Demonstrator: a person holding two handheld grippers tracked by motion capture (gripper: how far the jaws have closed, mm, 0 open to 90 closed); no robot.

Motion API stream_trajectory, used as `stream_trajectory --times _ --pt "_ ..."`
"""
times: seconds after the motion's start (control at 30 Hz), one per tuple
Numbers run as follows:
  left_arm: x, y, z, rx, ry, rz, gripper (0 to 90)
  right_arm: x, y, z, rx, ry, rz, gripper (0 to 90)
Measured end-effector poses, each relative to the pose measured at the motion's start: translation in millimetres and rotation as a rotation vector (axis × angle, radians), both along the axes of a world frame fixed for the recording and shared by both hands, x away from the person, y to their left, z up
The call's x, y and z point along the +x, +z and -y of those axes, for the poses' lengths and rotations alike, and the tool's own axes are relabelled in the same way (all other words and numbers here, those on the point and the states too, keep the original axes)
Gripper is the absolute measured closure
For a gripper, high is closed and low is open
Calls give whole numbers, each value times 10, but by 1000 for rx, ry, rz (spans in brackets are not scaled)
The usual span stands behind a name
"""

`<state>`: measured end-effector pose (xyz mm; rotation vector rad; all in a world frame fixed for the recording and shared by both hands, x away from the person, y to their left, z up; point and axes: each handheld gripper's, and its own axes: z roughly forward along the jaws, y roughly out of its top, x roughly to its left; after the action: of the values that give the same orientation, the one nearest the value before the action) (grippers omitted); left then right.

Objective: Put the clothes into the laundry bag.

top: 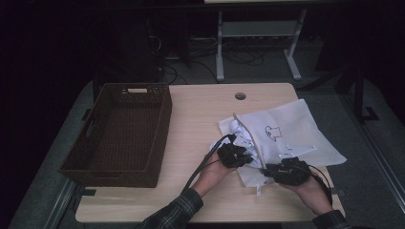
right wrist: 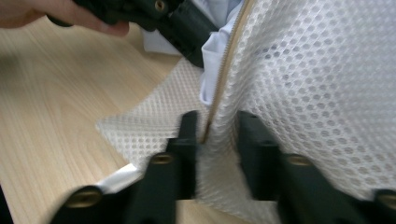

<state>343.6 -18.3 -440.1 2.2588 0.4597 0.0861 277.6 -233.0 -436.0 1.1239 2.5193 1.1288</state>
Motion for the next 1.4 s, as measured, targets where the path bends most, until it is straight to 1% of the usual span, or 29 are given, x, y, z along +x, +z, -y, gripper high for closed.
stream_trajectory --times 0.07,0.17,0.27,0.4,0.47,0.53,0.6,0.7,0.8,0.83,0.9,0.97,1.0,1.07,1.1,1.13,1.17,1.2,1.23,1.3,1.33,1.4 --pt "12 9 43 -1 5 1 897 -1 14 -6 5 -5 -3 814" --pt "40 12 151 -15 17 4 897 -22 76 7 17 -2 15 842" --pt "83 1 271 -25 44 2 897 -38 124 28 28 3 25 846" --pt "143 -36 373 -72 77 -11 897 -44 138 51 31 11 30 851" --pt "146 -55 391 -84 85 -12 895 -42 133 64 28 10 30 850" --pt "130 -47 368 -79 70 -8 877 -36 126 96 35 9 30 850" --pt "99 -18 324 -69 56 -9 767 -30 117 124 43 7 25 847" --pt "27 48 226 -34 55 7 670 -30 113 136 44 9 29 846" --pt "-29 136 77 -14 53 19 615 -33 112 132 39 11 29 846" --pt "-32 167 16 -9 57 24 598 -33 109 132 37 12 29 846" --pt "-8 237 -121 -12 74 30 573 -31 103 131 33 13 29 844" --pt "60 311 -285 -28 107 41 543 -30 95 129 30 14 25 843" --pt "90 331 -337 -32 121 42 523 -26 88 129 28 14 23 842" --pt "191 369 -460 -28 163 48 498 -14 78 134 28 14 22 840" --pt "264 384 -530 -32 188 51 493 -7 74 138 28 15 19 840" --pt "313 388 -565 -29 200 49 487 -2 72 142 29 14 15 838" --pt "400 387 -610 -17 223 53 484 2 70 143 32 14 14 838" --pt "471 379 -639 -6 244 64 482 4 72 144 33 12 11 836" --pt "525 367 -656 1 262 58 478 7 73 145 33 13 13 836" --pt "697 314 -701 17 293 54 474 7 73 146 34 11 11 836" --pt "751 288 -706 16 304 50 473 8 70 148 35 11 10 835" --pt "910 204 -722 24 309 41 463 10 66 150 36 11 8 831"
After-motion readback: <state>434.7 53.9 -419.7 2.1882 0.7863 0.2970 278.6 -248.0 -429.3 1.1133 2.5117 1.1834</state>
